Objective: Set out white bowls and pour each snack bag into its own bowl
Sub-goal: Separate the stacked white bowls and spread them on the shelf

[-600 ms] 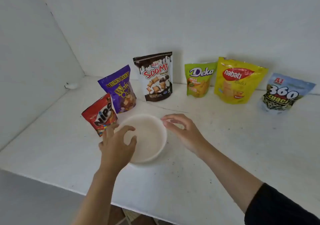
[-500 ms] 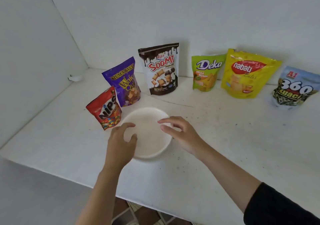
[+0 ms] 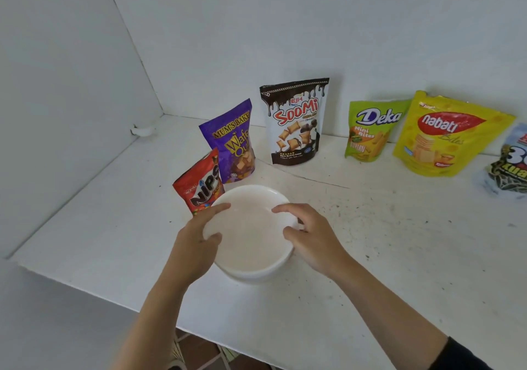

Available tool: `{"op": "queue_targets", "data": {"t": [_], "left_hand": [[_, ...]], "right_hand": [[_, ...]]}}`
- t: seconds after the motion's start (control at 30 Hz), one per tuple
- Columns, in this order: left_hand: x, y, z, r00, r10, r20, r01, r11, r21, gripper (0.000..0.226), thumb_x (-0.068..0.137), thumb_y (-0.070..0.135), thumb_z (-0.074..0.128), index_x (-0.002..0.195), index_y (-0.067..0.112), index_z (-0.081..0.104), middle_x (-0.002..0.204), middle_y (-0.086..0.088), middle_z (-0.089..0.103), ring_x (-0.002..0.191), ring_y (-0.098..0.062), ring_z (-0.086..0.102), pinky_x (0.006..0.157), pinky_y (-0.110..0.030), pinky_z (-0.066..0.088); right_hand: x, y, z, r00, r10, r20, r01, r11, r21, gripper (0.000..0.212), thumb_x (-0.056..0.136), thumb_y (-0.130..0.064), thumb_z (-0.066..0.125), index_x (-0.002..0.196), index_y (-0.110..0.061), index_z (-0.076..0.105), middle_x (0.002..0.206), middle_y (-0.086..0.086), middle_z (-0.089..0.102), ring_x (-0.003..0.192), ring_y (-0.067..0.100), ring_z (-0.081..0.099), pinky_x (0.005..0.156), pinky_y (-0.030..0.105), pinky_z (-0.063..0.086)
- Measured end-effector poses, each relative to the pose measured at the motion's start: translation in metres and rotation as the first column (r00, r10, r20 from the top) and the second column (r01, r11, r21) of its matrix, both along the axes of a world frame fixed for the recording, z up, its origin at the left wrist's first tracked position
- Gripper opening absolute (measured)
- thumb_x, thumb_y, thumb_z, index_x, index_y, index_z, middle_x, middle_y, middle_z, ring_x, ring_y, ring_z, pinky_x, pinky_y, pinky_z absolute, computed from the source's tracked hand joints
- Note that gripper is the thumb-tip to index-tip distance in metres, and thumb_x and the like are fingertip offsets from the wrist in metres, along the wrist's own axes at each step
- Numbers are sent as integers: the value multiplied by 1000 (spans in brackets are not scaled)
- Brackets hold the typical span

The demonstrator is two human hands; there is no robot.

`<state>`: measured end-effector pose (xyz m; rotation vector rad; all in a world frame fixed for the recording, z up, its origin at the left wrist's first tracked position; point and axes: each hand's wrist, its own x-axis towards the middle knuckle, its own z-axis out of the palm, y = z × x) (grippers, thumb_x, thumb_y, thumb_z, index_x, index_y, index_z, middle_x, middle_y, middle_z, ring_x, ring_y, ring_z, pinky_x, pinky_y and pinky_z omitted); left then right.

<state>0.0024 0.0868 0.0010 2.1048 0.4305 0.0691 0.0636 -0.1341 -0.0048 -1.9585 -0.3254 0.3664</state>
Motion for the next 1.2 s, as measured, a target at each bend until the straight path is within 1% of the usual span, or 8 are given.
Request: {"op": "queue_targets", "data": {"t": [0.1,0.2,0.33,0.43,0.57,0.67,0.8,1.2], "left_hand": [[0,5,15,998,-28,48,27,999,27,57,94,-2,55,128,43,63,134,10,55,122,-21,50,96,-32,47],[11,7,44,987,-69,147,68,998,9,58,93,-3,56,125,45,65,134,12,58,122,-19,54,96,-34,50],[37,-19,78,947,-124,295,157,984,-89,57,95,-6,54,120,44,67,128,18,60,121,-16,55,84,-28,54],[53,-55,80,915,-90,394,169,971,-170,58,95,-5,56,116,47,70,124,33,59,128,-10,53,103,-45,51],[66,-112,68,898,-16,440,150,951,-271,67,90,-12,56,110,50,72,118,37,61,129,-12,53,111,-45,46],[72,-155,68,942,20,335,151,866,-478,67,92,-15,50,110,47,70,110,42,59,124,-10,53,108,-31,45],[91,-198,50,981,64,184,59,804,-591,63,95,-13,38,129,34,65,131,14,57,120,-16,50,91,-29,47],[154,-225,-25,927,329,-178,-373,788,-490,70,91,-19,29,133,26,62,134,2,44,119,-25,42,86,-40,50]], "right_hand": [[3,0,15,998,-1,66,0,1000,15,46,90,-6,59,124,-35,65,133,-15,53,122,0,46,94,10,33],[10,-4,36,994,-72,83,59,987,151,46,85,-5,60,116,-38,69,128,-20,59,121,-2,50,95,21,44],[19,-25,65,979,-197,57,162,911,378,48,80,1,58,108,-36,74,113,-5,70,106,23,62,81,28,50],[23,-49,69,939,-341,43,283,837,468,52,76,0,54,108,-35,75,112,13,68,105,41,55,80,38,46],[29,-80,60,871,-490,43,424,792,440,60,81,7,46,111,-38,73,118,-26,67,116,5,57,95,31,45],[40,-104,51,828,-558,-62,520,722,457,69,84,16,36,105,-37,76,124,-24,63,128,18,53,105,46,50],[63,-134,32,799,-565,-205,595,698,398,68,82,15,35,101,-35,77,130,-12,60,127,29,51,106,55,49],[124,-162,-51,903,-313,-295,354,931,94,56,93,9,44,142,-14,57,151,7,48,136,24,45,109,31,40]]}}
